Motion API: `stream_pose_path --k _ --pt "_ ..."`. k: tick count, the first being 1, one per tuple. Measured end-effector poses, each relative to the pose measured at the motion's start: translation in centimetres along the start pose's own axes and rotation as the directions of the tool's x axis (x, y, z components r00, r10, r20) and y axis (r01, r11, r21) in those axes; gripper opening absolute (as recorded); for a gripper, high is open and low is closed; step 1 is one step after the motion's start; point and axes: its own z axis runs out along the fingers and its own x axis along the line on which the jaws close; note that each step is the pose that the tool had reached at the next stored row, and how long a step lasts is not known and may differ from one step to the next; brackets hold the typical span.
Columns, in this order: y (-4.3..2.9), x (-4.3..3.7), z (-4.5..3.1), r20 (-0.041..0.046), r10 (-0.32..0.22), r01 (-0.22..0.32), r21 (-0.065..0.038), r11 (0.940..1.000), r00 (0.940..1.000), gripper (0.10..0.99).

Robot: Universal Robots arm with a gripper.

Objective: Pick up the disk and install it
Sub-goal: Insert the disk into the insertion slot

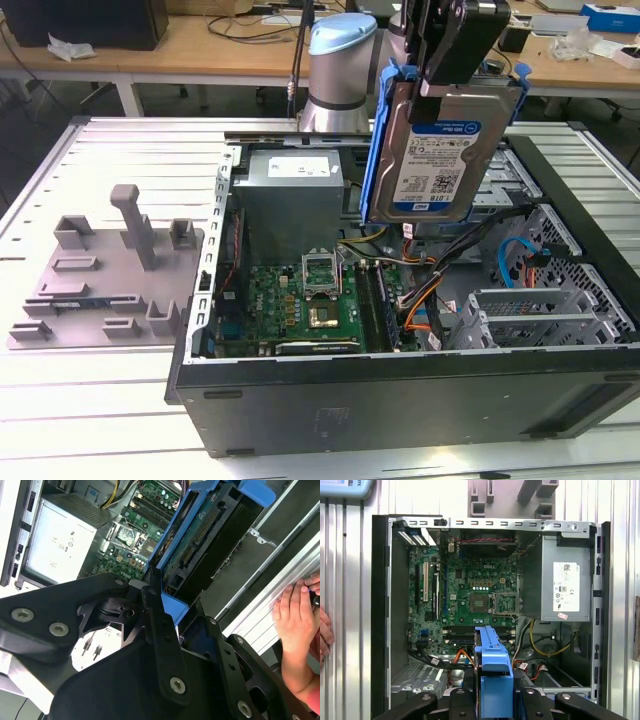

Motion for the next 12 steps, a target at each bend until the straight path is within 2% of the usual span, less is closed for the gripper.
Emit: stream_pose_path --k 3,5,6,7,9,11,12 --pt "0.01 0.07 -0.01 -0.0001 0.0 0.0 0.0 1.0 1.0 0.369" --pt "0.01 0.67 -0.01 0.0053 0.0 0.0 0.0 1.0 1.0 0.369" --pt "0.02 1.05 -0.01 0.0091 0.0 0.0 0.0 1.0 1.0 0.369" --pt "0.03 1.68 -0.03 0.0172 0.0 0.0 0.0 1.0 0.9999 0.369" --pt "0.04 2.42 -0.03 0.0282 0.0 0.0 0.0 1.0 0.9996 0.369" --pt "0.04 3.05 -0.04 0.0375 0.0 0.0 0.0 1.0 0.9993 0.369" --pt "0.04 3.18 -0.04 0.0394 0.0 0.0 0.0 1.0 0.9992 0.369"
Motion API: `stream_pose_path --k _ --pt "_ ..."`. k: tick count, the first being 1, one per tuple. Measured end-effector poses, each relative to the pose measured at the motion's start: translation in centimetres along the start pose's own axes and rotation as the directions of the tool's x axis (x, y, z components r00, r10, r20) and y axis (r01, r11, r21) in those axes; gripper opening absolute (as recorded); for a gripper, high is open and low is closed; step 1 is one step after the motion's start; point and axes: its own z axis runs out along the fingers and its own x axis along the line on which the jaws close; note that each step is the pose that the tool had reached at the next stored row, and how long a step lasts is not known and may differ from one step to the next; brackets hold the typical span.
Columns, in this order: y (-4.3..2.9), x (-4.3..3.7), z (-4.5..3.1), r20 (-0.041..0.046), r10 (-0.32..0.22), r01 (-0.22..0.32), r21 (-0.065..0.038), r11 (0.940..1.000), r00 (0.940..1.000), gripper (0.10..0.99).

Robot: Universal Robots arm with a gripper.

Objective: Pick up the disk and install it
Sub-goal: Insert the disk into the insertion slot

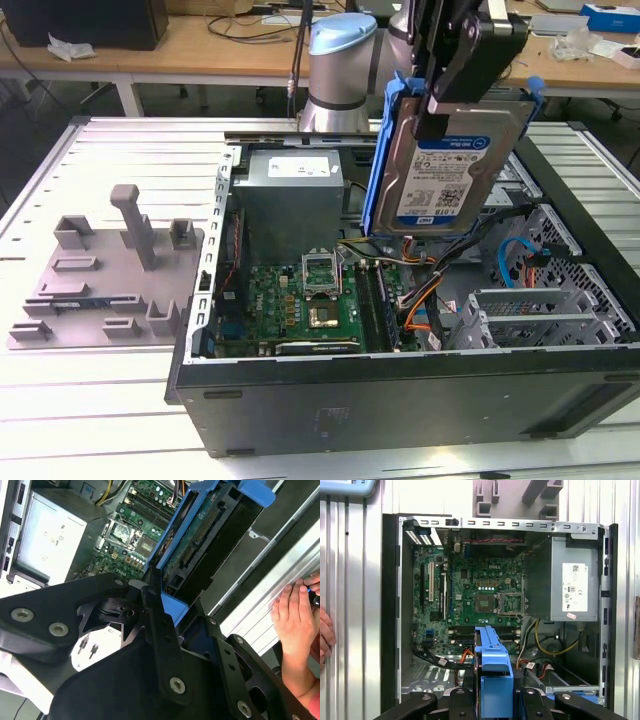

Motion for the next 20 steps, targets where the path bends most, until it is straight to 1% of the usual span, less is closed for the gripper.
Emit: stream_pose_path --k 1,2,5,8,13,16,20 --pt "0.01 0.5 -0.02 0.0056 0.0 0.0 0.0 1.0 1.0 0.369" --pt "0.01 0.86 -0.03 0.0083 0.0 0.0 0.0 1.0 1.0 0.369" --pt "0.0 1.86 -0.07 0.0133 0.0 0.0 0.0 1.0 0.9999 0.369" --pt "-0.16 3.11 -0.11 0.0201 0.0 0.0 0.0 1.0 0.9998 0.369" --pt "-0.93 4.14 -0.15 0.0219 0.0 0.0 0.0 1.0 0.9998 0.369" --pt "-1.6 4.84 -0.18 0.0231 0.0 0.0 0.0 1.0 0.9997 0.369" --pt "-2.43 5.23 -0.2 0.0234 0.0 0.0 0.0 1.0 0.9997 0.369"
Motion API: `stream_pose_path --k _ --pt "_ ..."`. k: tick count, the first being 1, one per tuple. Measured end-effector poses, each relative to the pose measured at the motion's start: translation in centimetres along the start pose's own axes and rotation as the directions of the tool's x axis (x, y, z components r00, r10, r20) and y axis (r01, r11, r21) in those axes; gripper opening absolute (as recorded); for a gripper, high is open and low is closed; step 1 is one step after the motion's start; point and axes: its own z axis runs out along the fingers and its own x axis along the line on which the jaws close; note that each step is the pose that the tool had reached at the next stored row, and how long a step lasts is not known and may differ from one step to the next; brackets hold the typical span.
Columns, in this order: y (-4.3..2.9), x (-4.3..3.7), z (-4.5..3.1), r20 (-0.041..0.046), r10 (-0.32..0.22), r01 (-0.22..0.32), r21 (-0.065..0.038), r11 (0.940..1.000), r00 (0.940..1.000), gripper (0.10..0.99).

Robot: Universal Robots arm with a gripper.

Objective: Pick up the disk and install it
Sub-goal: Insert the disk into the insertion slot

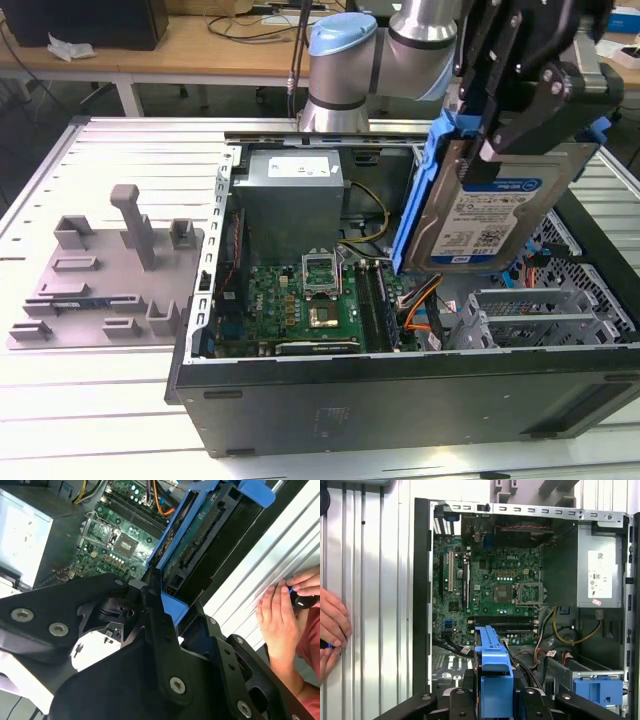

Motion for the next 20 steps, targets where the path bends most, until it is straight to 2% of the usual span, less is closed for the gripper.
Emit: stream_pose_path --k 4,9,10,11,12,18,20 --pt "-0.87 0.17 -0.01 0.0001 0.0 0.0 0.0 1.0 1.0 0.369" --pt "-2.31 0.39 -0.01 0.0001 0.0 0.0 0.0 1.0 1.0 0.369" --pt "-2.8 0.49 -0.02 0.0001 0.0 0.0 0.0 1.0 1.0 0.369" --pt "-3.68 0.66 -0.02 0.0001 0.0 0.0 0.0 1.0 1.0 0.369" --pt "-4.12 0.73 -0.03 0.0 0.0 0.0 0.0 1.0 1.0 0.369" --pt "-6.2 1.14 -0.03 0.0001 0.0 0.0 0.0 1.0 1.0 0.369" --pt "-6.51 1.2 0.07 -0.0001 0.0 0.0 0.0 1.0 1.0 0.369"
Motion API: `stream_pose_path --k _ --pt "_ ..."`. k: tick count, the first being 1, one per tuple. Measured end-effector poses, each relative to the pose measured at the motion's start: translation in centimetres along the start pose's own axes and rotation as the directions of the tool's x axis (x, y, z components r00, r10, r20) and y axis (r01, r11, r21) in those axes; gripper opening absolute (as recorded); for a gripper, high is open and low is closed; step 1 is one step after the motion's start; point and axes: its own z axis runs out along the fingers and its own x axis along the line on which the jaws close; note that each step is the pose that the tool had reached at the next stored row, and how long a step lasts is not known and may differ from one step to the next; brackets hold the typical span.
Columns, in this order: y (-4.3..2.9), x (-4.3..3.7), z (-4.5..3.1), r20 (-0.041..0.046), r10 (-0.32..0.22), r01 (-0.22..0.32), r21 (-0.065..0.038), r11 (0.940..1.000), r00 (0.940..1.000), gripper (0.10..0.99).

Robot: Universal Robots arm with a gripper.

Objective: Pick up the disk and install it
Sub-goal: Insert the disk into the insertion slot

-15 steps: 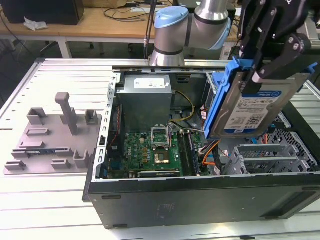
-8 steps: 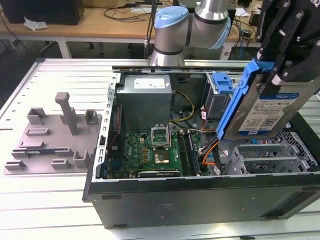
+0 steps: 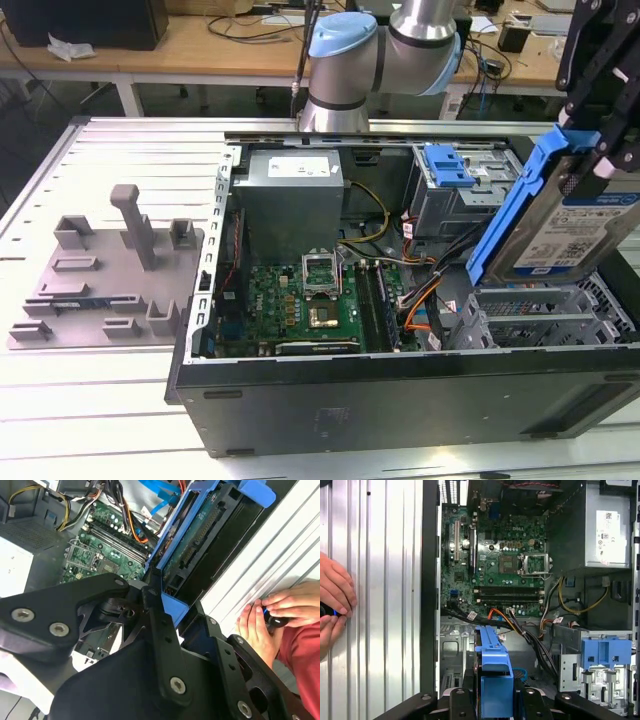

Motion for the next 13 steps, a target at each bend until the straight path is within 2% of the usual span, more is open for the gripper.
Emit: stream_pose_path --k 5,13 --pt "-0.87 0.15 0.25 0.0 0.001 -0.001 0.0 1.0 1.0 0.369" --pt "-1.48 0.24 0.56 0.0004 0.007 -0.007 0.001 1.0 1.0 0.369"
